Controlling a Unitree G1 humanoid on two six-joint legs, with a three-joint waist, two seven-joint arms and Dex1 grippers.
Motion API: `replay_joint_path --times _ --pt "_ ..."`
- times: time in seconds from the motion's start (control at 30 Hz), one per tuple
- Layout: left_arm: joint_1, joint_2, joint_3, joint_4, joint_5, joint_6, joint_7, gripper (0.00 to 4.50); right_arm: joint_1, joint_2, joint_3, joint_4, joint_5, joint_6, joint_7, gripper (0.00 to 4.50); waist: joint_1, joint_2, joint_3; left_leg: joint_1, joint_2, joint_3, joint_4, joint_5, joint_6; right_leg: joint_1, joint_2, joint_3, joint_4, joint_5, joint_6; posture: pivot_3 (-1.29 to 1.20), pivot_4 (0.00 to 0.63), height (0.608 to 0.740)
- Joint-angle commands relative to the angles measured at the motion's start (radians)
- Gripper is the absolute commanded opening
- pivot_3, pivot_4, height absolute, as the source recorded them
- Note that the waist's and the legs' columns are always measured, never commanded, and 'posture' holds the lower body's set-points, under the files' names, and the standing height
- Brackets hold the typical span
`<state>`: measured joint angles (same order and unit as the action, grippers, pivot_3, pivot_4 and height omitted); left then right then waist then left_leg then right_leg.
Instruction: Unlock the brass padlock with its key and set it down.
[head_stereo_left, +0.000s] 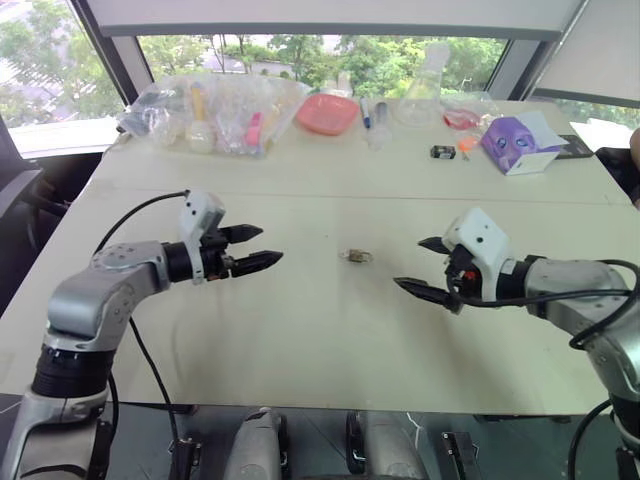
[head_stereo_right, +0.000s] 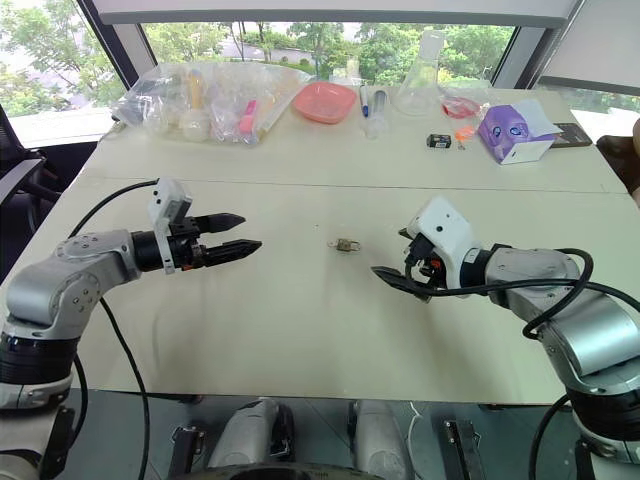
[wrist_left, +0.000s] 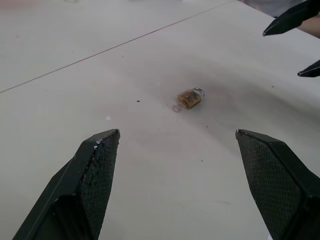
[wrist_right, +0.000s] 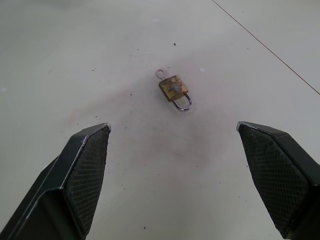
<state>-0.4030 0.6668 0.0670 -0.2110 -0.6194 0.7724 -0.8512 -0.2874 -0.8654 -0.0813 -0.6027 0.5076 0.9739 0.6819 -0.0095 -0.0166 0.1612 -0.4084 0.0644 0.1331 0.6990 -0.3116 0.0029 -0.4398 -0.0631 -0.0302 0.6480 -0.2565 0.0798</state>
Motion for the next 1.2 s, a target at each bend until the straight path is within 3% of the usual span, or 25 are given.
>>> replay_joint_path --times 0.03,0.7,0.87,1.1,1.2 --pt "-0.001 0.000 0.032 -0.036 -0.013 -0.013 0.008 3.83 -0.021 -0.010 -0.004 -0.011 -0.011 -0.024 -0.005 4.21 0.000 0.000 0.000 0.000 0.000 0.000 0.000 0.000 0.000 0.000 0.000 0.000 0.000 0.000 0.000 0.00 0.150 0.733" --pt "-0.016 0.010 -0.019 0.024 0.080 -0.085 -0.010 3.83 0.000 -0.012 0.009 -0.011 -0.034 -0.039 -0.019 4.21 0.000 0.000 0.000 0.000 0.000 0.000 0.000 0.001 -0.001 0.000 0.000 0.000 0.000 0.000 0.000 0.00 0.150 0.733" --pt "-0.047 0.026 -0.034 0.076 0.083 -0.101 -0.077 3.83 -0.057 -0.025 0.036 0.032 -0.055 -0.030 -0.016 4.21 0.000 0.000 0.000 0.000 0.000 0.000 0.000 0.001 -0.001 0.000 0.000 0.000 0.000 0.000 0.000 0.00 0.150 0.733" --pt "-0.143 0.121 -0.165 0.185 0.175 -0.193 -0.300 3.83 -0.284 0.043 0.316 0.245 -0.154 -0.070 0.074 4.21 -0.006 0.000 0.000 0.001 0.000 0.001 0.000 0.001 -0.001 -0.001 0.001 0.000 0.001 0.000 0.000 0.00 0.150 0.733" --pt "-0.182 0.143 -0.188 0.210 0.203 -0.226 -0.357 3.83 -0.390 0.110 0.434 0.440 -0.245 -0.153 0.118 4.21 -0.003 0.000 0.000 0.000 0.000 0.002 0.000 0.001 -0.002 -0.002 0.001 0.000 0.001 0.000 0.000 0.00 0.150 0.733"
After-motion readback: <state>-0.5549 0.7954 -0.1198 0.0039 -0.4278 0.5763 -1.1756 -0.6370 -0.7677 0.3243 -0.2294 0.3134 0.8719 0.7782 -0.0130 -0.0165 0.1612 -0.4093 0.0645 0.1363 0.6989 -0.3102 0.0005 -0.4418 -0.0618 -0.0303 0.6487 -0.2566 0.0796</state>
